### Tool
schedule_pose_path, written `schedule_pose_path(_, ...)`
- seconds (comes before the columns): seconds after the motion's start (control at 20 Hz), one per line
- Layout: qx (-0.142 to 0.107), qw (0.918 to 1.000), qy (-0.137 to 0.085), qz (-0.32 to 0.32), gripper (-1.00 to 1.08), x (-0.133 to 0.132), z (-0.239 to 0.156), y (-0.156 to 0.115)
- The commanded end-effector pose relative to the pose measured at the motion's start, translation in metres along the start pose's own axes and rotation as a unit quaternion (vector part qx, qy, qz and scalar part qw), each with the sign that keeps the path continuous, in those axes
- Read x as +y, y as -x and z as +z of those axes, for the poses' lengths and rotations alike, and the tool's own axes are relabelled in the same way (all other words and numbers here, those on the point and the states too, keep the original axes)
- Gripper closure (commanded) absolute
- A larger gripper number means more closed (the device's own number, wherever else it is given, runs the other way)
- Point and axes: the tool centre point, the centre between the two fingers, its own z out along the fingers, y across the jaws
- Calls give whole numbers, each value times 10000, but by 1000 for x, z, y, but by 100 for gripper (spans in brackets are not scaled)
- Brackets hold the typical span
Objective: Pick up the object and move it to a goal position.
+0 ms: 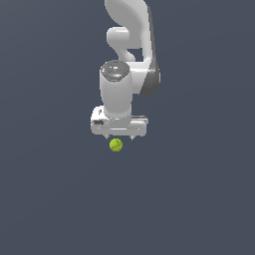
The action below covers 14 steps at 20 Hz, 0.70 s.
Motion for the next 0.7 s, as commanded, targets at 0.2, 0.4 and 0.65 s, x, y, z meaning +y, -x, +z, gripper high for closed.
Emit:
schedule_pose_path(0.2,108,9999,13,48,-92,4,-9,-5)
schedule_pose_path(0.4,299,9995,36,121,-92,10,-24,-13)
schedule_pose_path(0.65,300,9995,35,134,-92,10,-24,-13)
